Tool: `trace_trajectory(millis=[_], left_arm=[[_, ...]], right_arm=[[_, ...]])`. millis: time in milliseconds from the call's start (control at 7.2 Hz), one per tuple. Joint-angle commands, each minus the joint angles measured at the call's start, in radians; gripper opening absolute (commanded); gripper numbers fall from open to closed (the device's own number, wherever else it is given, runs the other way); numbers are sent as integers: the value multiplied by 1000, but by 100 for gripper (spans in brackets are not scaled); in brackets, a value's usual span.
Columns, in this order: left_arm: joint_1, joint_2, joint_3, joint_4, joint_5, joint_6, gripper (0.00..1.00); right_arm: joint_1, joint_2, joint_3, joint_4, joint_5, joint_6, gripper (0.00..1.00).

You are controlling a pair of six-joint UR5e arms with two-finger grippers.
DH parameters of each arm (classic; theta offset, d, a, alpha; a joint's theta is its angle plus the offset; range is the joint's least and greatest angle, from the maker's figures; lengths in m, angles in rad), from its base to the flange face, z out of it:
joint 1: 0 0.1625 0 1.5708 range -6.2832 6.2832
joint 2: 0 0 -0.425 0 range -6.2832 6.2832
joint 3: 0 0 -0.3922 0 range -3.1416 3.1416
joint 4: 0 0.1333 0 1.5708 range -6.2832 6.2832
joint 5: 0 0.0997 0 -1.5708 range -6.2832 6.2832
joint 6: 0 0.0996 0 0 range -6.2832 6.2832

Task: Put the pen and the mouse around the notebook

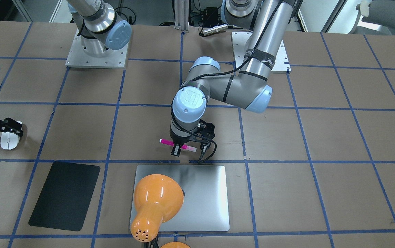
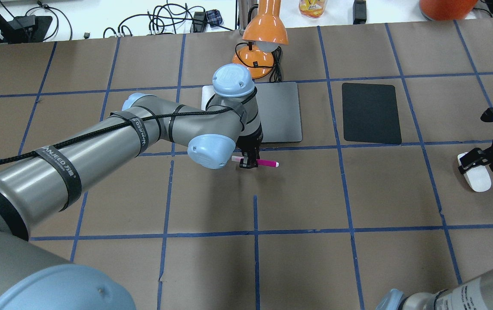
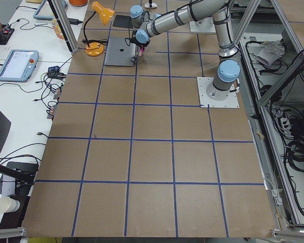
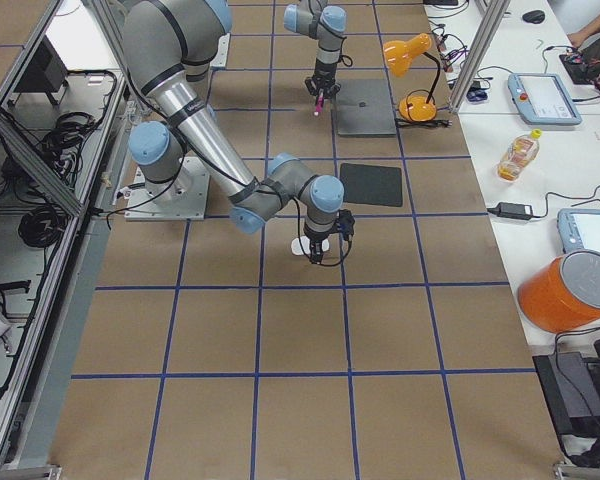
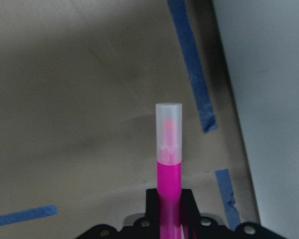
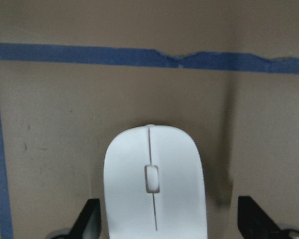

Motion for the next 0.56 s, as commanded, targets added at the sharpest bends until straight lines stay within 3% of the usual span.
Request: trace_trajectory(millis=[0,139,278,417], left_arm=[[-8,13,-2,-63,11,-23,0],[-8,11,-14,-65,13,-23,8],[1,19,-8,-62,10,-10,26],[1,19,3,-64,16,-8,90]], right_arm=[[1,-1,1,4,-3,2,89],[1,0,1,6,-3,2,85],[2,-1,1,9,-3,2,79],[5,-3,1,9,-3,2,70]])
